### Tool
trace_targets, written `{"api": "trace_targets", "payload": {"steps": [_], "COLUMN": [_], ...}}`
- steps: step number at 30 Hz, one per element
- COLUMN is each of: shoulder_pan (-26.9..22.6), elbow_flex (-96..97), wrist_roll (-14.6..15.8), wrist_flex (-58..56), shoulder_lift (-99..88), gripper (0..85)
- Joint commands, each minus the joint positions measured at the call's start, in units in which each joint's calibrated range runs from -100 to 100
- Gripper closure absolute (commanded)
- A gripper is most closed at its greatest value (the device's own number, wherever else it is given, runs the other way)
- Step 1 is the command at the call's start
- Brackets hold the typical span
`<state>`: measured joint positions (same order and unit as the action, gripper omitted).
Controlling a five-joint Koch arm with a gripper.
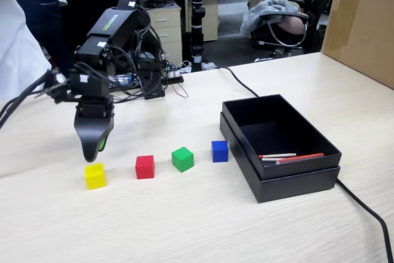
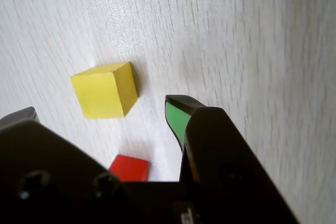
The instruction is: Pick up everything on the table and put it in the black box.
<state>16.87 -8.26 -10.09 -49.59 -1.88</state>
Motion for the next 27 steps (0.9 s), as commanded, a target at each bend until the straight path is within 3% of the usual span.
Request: {"api": "trace_targets", "payload": {"steps": [1, 7, 12, 14, 18, 27], "shoulder_pan": [0.05, 0.49, 0.54, 0.34, 0.2, -2.0], "elbow_flex": [-7.42, -11.59, -12.41, -12.5, -12.5, -4.16], "wrist_roll": [0.0, 0.1, 0.34, 0.78, 1.12, 2.44], "wrist_flex": [0.05, 0.05, -0.21, -1.08, -1.42, -12.48], "shoulder_lift": [3.31, 11.46, 14.9, 15.47, 15.13, -18.03], "gripper": [38.4, 38.7, 49.6, 58.5, 84.1, 84.7]}}
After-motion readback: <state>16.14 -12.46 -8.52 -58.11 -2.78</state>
